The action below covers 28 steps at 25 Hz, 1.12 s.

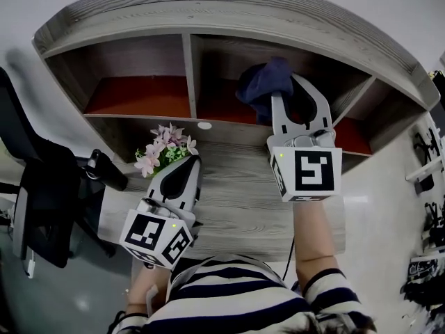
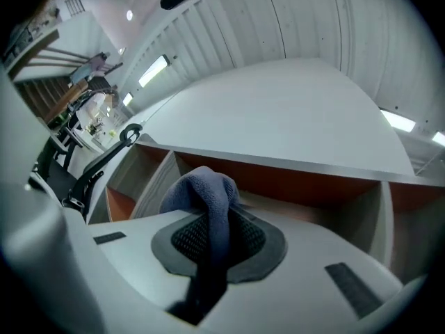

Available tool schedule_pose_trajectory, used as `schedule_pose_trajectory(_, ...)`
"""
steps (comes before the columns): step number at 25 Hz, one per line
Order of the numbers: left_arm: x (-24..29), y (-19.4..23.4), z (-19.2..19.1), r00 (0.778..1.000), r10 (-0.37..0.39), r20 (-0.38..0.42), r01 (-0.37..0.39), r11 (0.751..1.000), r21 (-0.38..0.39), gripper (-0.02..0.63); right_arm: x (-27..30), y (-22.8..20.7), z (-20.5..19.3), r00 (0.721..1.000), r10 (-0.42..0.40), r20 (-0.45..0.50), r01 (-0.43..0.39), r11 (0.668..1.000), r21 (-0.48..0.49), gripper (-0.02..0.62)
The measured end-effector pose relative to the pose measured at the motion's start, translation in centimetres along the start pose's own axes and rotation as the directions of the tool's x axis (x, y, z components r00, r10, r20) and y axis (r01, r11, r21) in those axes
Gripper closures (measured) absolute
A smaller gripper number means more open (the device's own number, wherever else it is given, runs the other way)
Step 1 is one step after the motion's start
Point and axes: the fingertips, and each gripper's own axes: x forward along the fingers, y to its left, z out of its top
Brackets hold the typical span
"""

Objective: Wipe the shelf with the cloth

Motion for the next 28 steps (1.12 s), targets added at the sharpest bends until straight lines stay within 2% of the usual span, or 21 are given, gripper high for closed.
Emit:
schedule_pose_trajectory(7, -1.8, 2.0, 0.3, 0.997, 0.071, 0.01, -0.071, 0.997, 0.002, 0.589, 3.6, 4.8, 2.6, 0.987, 0.123, 0.099, -0.128, 0.991, 0.048, 0.537)
schedule_pose_trajectory(15, -3.0, 3.1, 0.1, 0.994, 0.106, 0.006, -0.106, 0.994, -0.003, 0.589, 6.4, 8.4, 3.6, 0.977, 0.187, 0.101, -0.194, 0.979, 0.062, 0.537)
schedule_pose_trajectory(22, -3.0, 3.2, 0.0, 0.995, 0.097, 0.006, -0.097, 0.995, -0.007, 0.589, 8.1, 9.0, 2.1, 0.981, 0.192, 0.036, -0.193, 0.98, 0.038, 0.538)
schedule_pose_trajectory(28, -2.5, 2.8, -0.1, 0.997, 0.074, 0.004, -0.074, 0.997, -0.006, 0.589, 8.6, 9.8, 0.2, 0.975, 0.216, -0.056, -0.219, 0.975, -0.048, 0.538)
